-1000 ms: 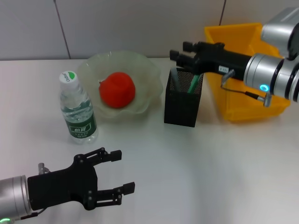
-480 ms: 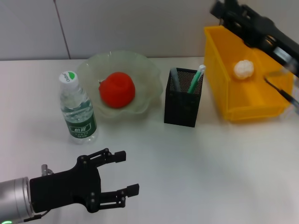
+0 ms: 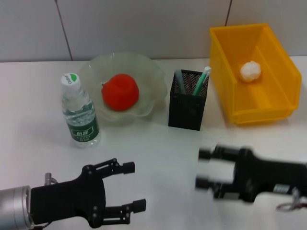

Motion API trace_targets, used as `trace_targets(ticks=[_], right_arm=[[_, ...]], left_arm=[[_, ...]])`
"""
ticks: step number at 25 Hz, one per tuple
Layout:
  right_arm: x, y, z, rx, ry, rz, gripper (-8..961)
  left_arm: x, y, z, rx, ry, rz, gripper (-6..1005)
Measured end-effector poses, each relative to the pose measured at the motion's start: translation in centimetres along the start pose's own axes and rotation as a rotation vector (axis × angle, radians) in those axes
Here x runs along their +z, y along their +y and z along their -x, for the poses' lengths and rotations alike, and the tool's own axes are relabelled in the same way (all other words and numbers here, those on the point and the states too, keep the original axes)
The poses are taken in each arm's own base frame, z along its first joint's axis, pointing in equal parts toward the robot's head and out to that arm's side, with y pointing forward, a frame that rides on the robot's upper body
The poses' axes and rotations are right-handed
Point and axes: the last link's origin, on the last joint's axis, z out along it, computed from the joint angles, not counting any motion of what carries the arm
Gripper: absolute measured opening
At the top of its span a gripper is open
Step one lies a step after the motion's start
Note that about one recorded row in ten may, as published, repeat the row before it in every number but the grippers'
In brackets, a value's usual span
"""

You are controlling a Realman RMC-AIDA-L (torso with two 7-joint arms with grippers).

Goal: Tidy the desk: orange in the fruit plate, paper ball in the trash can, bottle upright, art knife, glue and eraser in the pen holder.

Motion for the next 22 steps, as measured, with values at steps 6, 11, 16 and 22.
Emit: trace_targets(ticks=[6,11,16,22], right_arm=[[0.6,0.0,-1.9,-0.048,0.108,-0.007,742],[0.5,0.0,-2.4,-0.064,0.149,-0.003,742],[0.3,0.1,-2.5,-0.066,0.148,-0.008,742],[0.2,0.2,-2.7,-0.07,0.148,-0.01,743]], left_arm=[[0.5,0.4,0.7,0.001,-0.047,0.027,862],[0.8,0.3,0.7,-0.007,-0.06,0.035,862],[0.9,0.3,0.8,-0.007,-0.066,0.039,862],[0.8,0.4,0.9,-0.01,-0.066,0.037,862]])
